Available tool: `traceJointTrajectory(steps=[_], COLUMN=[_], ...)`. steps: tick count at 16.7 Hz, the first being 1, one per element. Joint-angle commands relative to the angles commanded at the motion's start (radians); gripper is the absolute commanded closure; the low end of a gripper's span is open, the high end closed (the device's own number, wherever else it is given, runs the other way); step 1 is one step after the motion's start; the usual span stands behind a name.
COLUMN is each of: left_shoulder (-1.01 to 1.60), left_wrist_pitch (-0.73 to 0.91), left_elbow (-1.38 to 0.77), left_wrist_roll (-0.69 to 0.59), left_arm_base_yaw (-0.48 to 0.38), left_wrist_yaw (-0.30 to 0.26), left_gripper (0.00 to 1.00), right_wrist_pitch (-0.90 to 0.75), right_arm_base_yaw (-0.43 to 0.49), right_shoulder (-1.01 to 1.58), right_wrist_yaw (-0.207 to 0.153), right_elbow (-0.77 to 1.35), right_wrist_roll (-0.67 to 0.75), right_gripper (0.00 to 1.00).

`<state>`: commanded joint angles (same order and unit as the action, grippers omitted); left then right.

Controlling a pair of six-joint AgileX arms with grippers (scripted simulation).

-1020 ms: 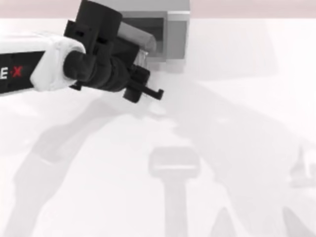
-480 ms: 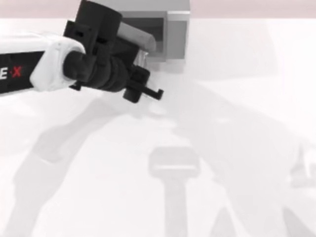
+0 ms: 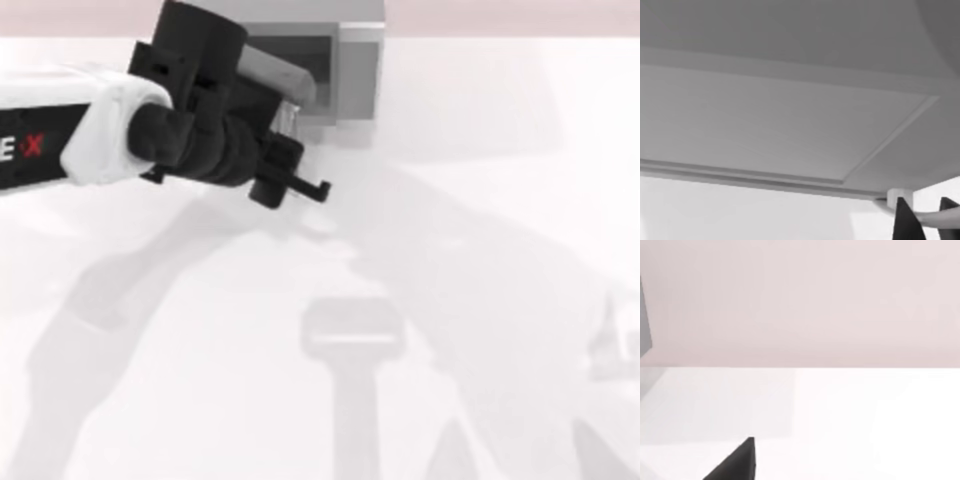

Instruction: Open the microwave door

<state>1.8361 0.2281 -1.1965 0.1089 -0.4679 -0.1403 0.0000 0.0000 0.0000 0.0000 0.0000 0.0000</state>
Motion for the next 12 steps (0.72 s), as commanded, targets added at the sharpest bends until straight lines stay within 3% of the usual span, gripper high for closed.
traceJointTrajectory(steps=[12], left_shoulder=[-0.022], left_wrist_pitch=[0.007], left_elbow=[0.027], left_wrist_roll=[0.076], left_arm_base_yaw=[0.037], left_wrist_yaw=[-0.05], left_gripper=[1.0], right_wrist_pitch=[0.0], right_arm_base_yaw=[0.0], right_shoulder=[0.0], right_wrist_yaw=[0.0], right_elbow=[0.0], right_wrist_roll=[0.0], right_gripper=[0.0])
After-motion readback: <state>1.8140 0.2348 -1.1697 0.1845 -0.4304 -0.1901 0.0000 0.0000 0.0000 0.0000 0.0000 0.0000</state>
